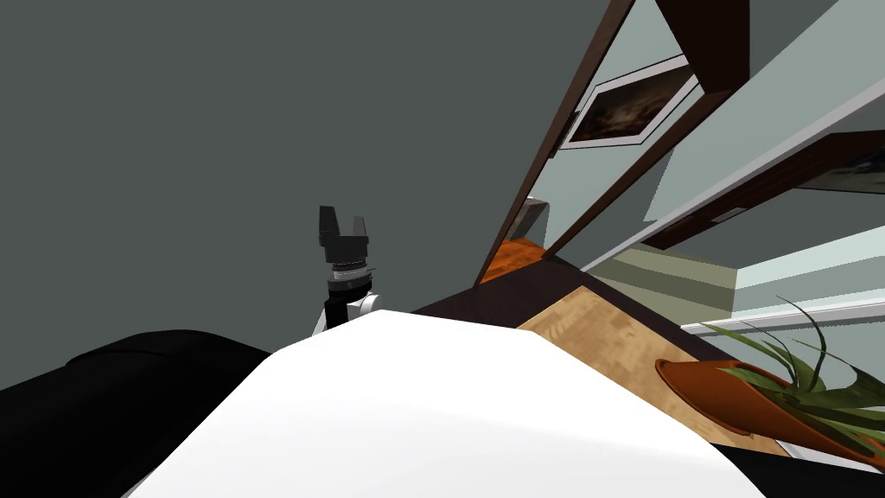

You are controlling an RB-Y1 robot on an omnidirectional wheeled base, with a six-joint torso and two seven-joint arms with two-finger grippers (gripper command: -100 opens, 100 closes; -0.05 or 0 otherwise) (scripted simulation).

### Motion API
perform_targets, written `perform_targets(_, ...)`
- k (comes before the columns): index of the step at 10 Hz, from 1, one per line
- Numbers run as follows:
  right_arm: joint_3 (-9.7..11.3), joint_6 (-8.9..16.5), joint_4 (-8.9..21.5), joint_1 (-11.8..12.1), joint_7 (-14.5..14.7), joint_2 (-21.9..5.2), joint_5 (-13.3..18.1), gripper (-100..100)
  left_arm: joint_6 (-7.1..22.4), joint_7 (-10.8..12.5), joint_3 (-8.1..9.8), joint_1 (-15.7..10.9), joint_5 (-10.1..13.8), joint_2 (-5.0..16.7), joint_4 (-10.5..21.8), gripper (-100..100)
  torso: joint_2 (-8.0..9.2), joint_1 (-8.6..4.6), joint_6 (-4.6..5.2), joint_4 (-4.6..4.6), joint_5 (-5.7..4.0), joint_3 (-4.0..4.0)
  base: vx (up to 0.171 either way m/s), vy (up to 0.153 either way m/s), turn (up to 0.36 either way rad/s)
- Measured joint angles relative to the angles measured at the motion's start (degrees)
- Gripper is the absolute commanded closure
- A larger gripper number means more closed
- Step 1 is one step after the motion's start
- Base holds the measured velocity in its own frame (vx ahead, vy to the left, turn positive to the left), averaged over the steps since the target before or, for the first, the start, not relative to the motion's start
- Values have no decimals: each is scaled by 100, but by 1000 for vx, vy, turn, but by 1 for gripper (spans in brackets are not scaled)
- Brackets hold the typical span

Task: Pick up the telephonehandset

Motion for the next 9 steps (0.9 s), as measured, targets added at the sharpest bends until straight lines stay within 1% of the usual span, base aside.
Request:
perform_targets(1,0,1,0,0,0,1,0,100,0,0,0,0,0,0,0,0,0,1,0,0,1,0,0,0,0)
perform_targets(2,0,1,0,0,-1,1,-1,0,0,0,0,0,0,0,0,0,0,1,0,0,1,0,0,0,0)
perform_targets(3,-1,1,0,0,-1,1,-1,100,0,0,0,0,0,0,0,0,0,2,0,0,2,0,1,41,-63)
perform_targets(4,11,-31,-174,64,-85,-178,-1,100,0,0,0,0,0,0,0,0,1,18,2,-1,12,0,0,56,-55)
perform_targets(5,-3,-118,-66,18,-64,-198,-4,100,0,0,0,0,0,0,0,0,2,27,4,-1,9,0,-2,58,-47)
perform_targets(6,-26,-278,138,-67,37,-199,-11,100,0,0,0,0,0,0,0,0,2,30,3,-1,12,1,-2,39,-24)
perform_targets(7,-29,-365,181,-86,69,-234,-12,100,0,0,0,0,0,0,0,0,2,26,1,-1,11,0,1,12,3)
perform_targets(8,-21,-357,103,-56,34,-272,-10,100,0,0,0,0,0,0,0,0,0,17,-2,-1,9,0,0,0,0)
perform_targets(9,-20,-351,91,-53,23,-275,-9,0,0,0,0,0,0,0,0,0,-1,12,-1,-1,8,-1,0,0,0)
